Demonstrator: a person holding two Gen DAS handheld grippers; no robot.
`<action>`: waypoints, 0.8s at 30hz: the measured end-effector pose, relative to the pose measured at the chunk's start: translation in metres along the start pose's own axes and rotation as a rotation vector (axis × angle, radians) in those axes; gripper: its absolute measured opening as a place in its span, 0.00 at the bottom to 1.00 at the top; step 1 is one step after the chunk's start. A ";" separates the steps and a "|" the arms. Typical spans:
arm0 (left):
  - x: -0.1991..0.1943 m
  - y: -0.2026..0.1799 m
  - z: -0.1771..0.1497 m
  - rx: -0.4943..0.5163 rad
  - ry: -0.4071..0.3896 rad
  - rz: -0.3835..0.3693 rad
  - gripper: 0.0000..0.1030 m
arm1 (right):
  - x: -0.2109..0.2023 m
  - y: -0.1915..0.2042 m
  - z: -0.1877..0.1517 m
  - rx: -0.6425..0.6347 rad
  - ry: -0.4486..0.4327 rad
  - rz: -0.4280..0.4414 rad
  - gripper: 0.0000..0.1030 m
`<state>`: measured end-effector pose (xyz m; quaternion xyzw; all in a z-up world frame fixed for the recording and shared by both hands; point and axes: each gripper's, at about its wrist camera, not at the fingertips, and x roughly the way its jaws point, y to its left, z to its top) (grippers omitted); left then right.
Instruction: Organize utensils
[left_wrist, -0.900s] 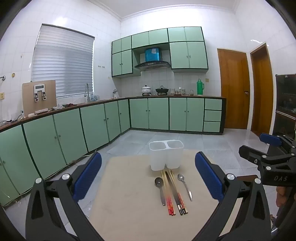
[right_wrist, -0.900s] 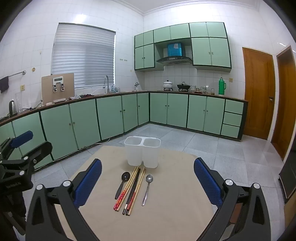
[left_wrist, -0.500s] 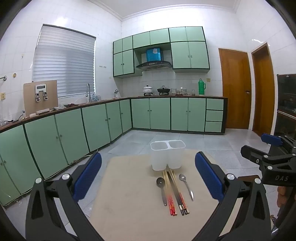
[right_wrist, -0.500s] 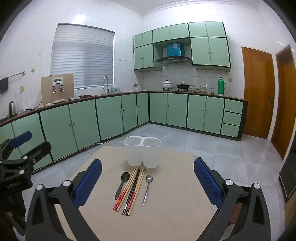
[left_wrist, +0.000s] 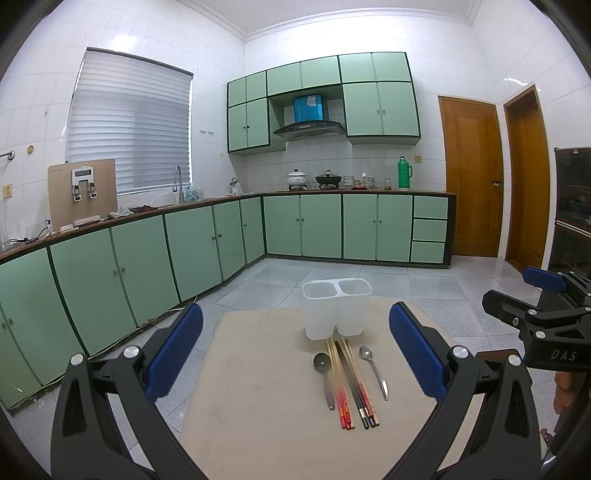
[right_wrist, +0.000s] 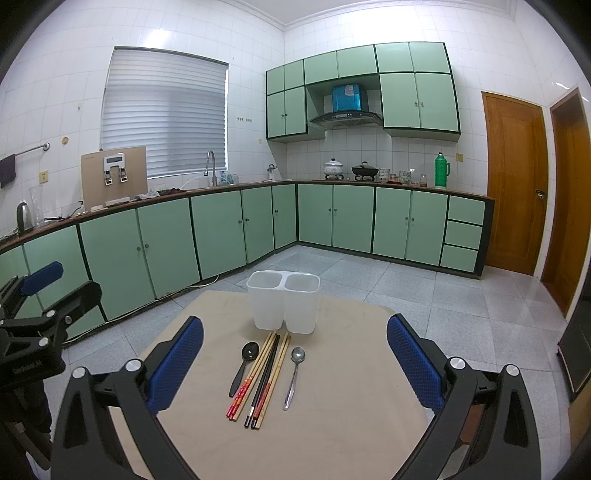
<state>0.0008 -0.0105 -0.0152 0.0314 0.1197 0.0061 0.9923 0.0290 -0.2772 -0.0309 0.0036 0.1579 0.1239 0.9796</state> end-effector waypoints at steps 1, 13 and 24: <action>-0.002 0.004 0.005 -0.001 0.001 -0.001 0.95 | 0.000 0.000 0.000 0.000 0.000 0.000 0.94; -0.004 0.005 0.003 -0.001 0.002 0.001 0.95 | -0.002 0.002 0.001 -0.002 0.002 0.000 0.94; -0.004 0.012 0.004 -0.004 0.001 0.005 0.95 | -0.002 0.002 0.001 -0.001 0.003 0.000 0.94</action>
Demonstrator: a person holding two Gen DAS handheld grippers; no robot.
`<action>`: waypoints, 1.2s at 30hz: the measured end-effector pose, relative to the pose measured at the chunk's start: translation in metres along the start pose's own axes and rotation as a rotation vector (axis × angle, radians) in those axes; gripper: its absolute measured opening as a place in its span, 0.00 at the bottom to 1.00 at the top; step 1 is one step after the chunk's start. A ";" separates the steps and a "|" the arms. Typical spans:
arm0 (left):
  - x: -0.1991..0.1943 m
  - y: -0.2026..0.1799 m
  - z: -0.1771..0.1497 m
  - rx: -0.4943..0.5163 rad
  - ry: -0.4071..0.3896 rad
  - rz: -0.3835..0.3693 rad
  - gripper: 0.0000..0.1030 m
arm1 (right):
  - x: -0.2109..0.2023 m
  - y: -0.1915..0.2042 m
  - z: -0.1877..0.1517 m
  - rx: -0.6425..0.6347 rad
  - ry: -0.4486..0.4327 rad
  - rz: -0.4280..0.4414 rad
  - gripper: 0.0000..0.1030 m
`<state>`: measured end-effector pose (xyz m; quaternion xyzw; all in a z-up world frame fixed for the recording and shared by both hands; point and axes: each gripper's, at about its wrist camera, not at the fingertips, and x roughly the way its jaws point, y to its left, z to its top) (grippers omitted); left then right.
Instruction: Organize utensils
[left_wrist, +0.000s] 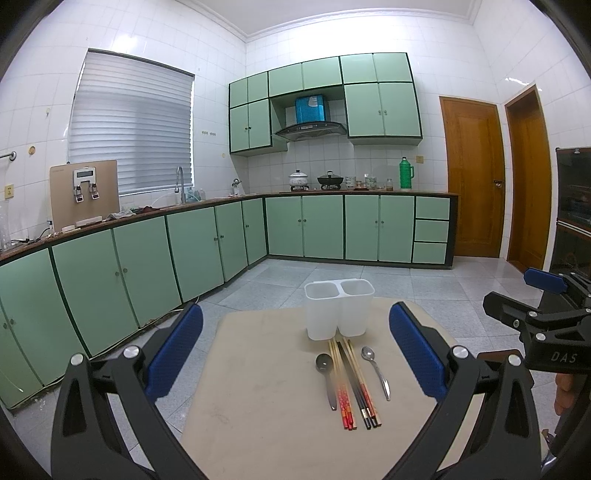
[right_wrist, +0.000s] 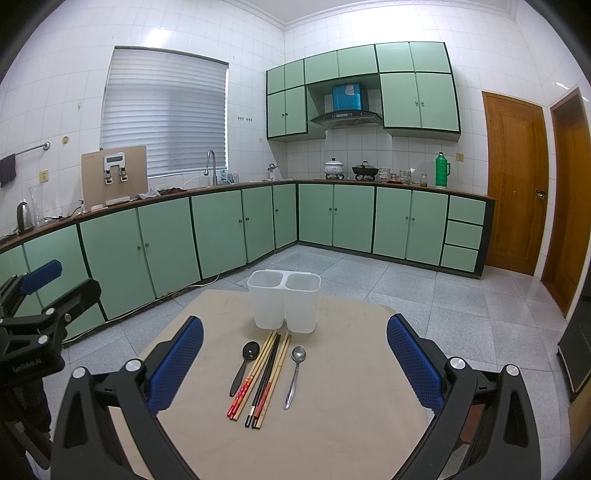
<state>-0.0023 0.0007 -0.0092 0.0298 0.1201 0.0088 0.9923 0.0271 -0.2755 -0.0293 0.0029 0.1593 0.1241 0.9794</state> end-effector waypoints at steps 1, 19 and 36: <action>0.001 -0.001 0.002 0.001 0.001 0.000 0.95 | 0.000 0.000 0.000 0.000 -0.001 -0.001 0.94; 0.001 0.004 0.004 -0.001 0.005 0.003 0.95 | 0.002 -0.004 -0.004 0.002 0.001 0.000 0.94; 0.004 0.007 0.004 0.000 0.008 0.004 0.95 | 0.001 -0.004 -0.004 0.001 0.002 0.000 0.94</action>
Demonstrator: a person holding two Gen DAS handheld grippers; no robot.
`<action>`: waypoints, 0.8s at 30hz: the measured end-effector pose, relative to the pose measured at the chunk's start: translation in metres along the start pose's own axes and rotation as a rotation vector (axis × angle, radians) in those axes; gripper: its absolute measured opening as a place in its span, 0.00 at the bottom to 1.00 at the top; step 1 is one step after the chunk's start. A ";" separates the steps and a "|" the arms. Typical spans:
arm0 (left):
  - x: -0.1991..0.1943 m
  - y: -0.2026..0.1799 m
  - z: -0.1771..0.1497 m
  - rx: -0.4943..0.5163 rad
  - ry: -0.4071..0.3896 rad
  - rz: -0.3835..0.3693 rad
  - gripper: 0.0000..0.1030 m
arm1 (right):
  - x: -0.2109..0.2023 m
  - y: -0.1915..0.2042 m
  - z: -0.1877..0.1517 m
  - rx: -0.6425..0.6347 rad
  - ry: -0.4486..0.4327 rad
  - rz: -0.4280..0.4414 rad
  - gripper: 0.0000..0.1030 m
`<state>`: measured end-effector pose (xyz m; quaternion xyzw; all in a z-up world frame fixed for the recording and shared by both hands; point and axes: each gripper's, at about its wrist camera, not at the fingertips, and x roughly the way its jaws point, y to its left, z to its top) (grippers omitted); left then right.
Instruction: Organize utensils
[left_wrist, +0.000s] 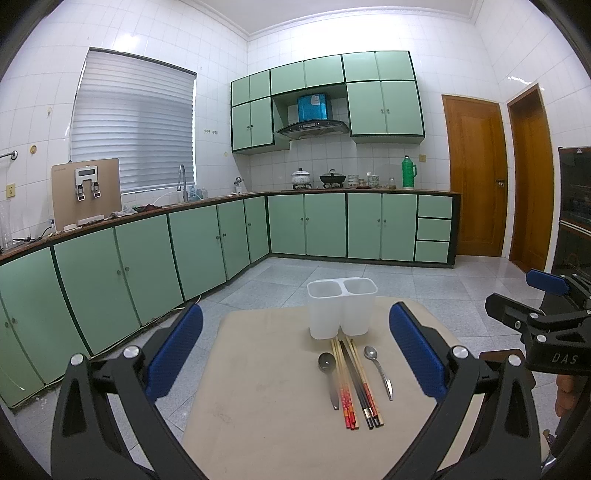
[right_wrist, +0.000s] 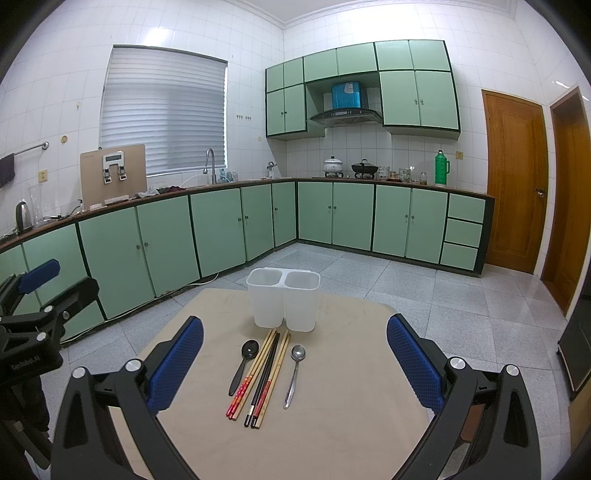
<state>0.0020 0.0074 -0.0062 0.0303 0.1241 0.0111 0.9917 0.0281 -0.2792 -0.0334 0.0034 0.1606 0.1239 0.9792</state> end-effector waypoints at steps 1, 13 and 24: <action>0.000 0.000 0.000 -0.001 0.000 0.000 0.95 | 0.000 0.000 0.000 0.000 0.000 0.000 0.94; 0.023 0.005 -0.005 0.003 0.038 0.008 0.95 | 0.021 0.001 -0.006 0.006 0.035 -0.006 0.94; 0.112 0.009 -0.029 0.012 0.197 0.039 0.95 | 0.098 -0.016 -0.020 0.027 0.174 -0.034 0.94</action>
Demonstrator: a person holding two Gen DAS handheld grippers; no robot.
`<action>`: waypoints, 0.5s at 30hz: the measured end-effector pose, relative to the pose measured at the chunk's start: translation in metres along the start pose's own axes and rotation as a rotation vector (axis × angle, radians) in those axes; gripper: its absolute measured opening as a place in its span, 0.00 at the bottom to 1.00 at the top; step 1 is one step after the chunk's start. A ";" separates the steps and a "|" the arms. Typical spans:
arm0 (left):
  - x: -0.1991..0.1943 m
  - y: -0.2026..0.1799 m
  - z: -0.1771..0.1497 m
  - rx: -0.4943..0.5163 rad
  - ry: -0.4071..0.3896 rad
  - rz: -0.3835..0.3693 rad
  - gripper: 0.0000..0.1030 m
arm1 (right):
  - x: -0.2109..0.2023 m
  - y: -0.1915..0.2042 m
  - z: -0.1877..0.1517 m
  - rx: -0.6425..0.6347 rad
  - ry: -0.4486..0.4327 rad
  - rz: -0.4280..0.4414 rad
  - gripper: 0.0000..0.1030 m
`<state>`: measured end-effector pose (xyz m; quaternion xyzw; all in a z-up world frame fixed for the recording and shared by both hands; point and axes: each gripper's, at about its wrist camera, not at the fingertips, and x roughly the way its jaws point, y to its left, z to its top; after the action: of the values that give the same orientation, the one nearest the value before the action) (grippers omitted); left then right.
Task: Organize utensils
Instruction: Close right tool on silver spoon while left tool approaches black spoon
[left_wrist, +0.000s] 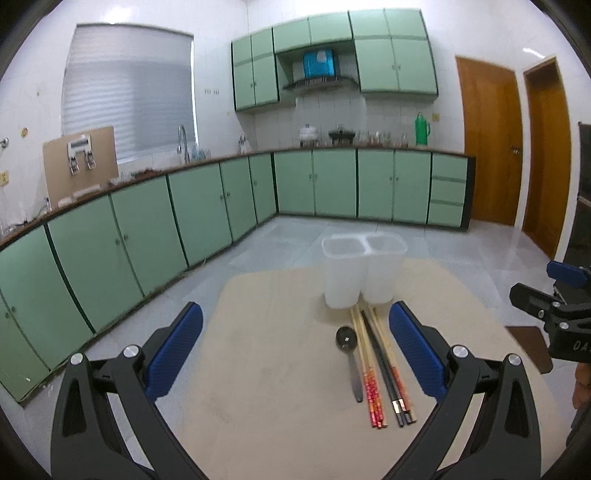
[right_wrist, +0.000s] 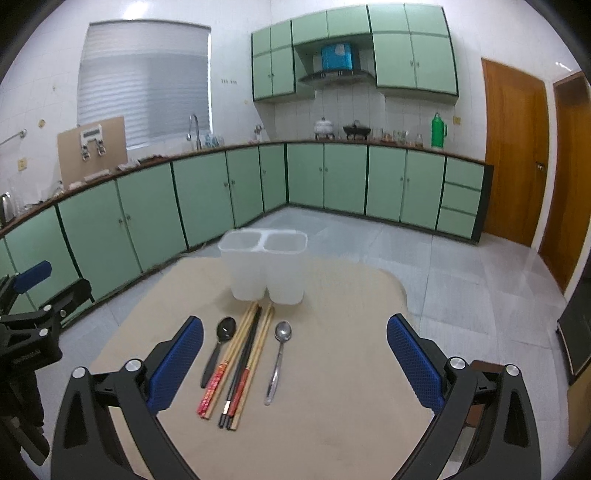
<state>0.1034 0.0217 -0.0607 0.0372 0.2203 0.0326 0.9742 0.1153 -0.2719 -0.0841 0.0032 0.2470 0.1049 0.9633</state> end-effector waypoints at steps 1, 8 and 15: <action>0.013 0.001 -0.002 -0.002 0.025 -0.001 0.95 | 0.012 0.000 -0.001 -0.002 0.020 -0.004 0.94; 0.096 -0.001 -0.019 0.019 0.178 -0.009 0.95 | 0.100 -0.009 -0.010 0.008 0.177 0.012 0.86; 0.164 -0.006 -0.040 0.019 0.305 -0.039 0.95 | 0.167 -0.012 -0.020 0.017 0.291 0.032 0.79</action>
<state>0.2337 0.0309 -0.1674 0.0369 0.3666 0.0170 0.9295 0.2517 -0.2506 -0.1816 0.0002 0.3847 0.1177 0.9155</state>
